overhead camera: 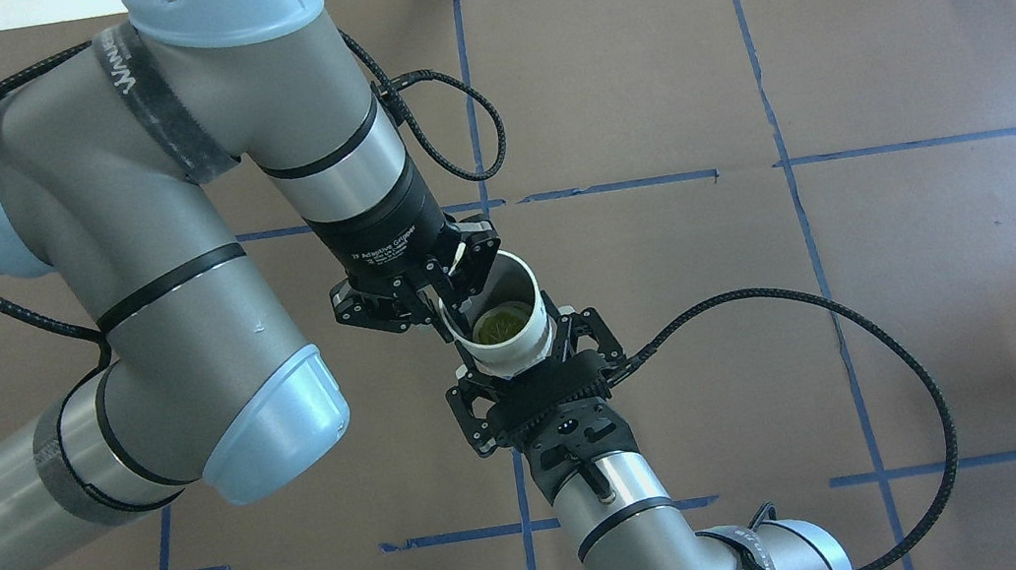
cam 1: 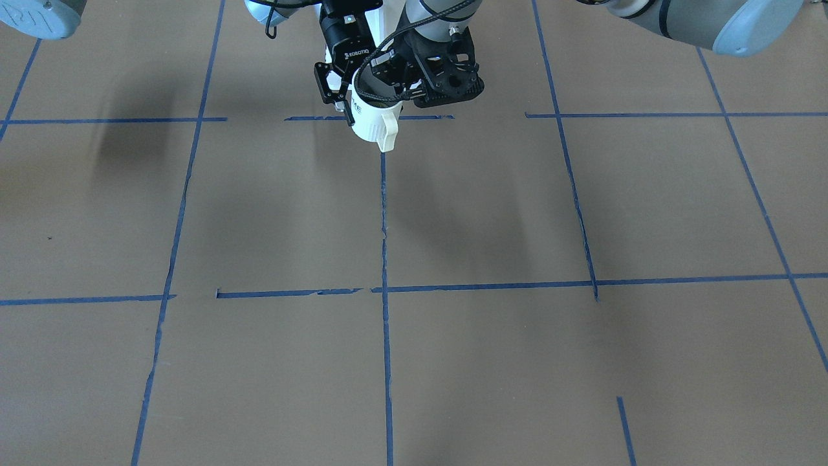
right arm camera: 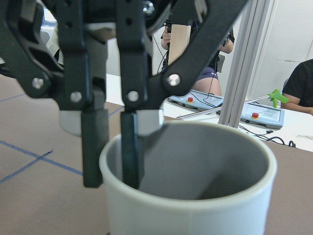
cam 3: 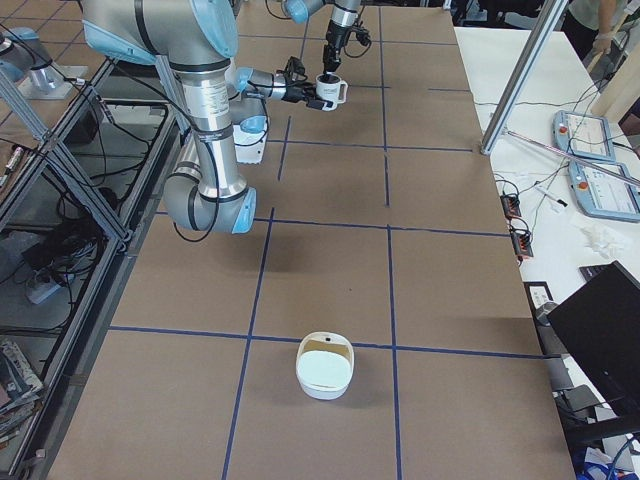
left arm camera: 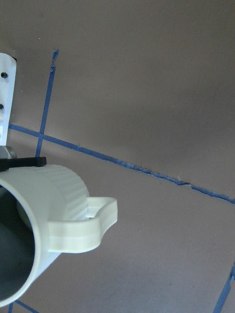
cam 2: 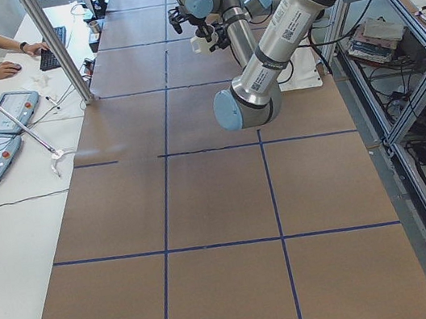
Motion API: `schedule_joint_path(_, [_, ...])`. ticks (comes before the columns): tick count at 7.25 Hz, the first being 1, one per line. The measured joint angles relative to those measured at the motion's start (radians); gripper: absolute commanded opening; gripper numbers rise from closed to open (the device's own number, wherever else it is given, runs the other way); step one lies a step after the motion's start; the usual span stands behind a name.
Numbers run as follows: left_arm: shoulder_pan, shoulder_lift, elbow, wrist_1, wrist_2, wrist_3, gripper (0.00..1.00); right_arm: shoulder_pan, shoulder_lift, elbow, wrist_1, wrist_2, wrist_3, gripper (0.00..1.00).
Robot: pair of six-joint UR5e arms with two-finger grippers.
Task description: Left arm hands cup to right arm to dump lemon
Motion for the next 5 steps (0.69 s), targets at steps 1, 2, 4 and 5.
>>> schedule_joint_path(1, [0.0, 0.003, -0.016, -0.002, 0.003, -0.005, 1.0, -0.001, -0.002, 0.0, 0.001, 0.0, -0.007, 0.24])
schedule_joint_path(2, [-0.001, 0.006, -0.043, -0.002, 0.007, -0.014, 1.0, -0.002, -0.005, 0.0, 0.002, -0.001, -0.011, 0.22])
schedule_joint_path(4, [-0.023, 0.019, -0.112, 0.0, 0.011, -0.02, 1.0, -0.004, -0.012, 0.003, 0.011, -0.006, -0.01, 0.22])
schedule_joint_path(5, [-0.053, 0.04, -0.143, 0.0, 0.012, -0.02, 1.0, -0.001, -0.018, 0.007, 0.025, -0.028, -0.006, 0.18])
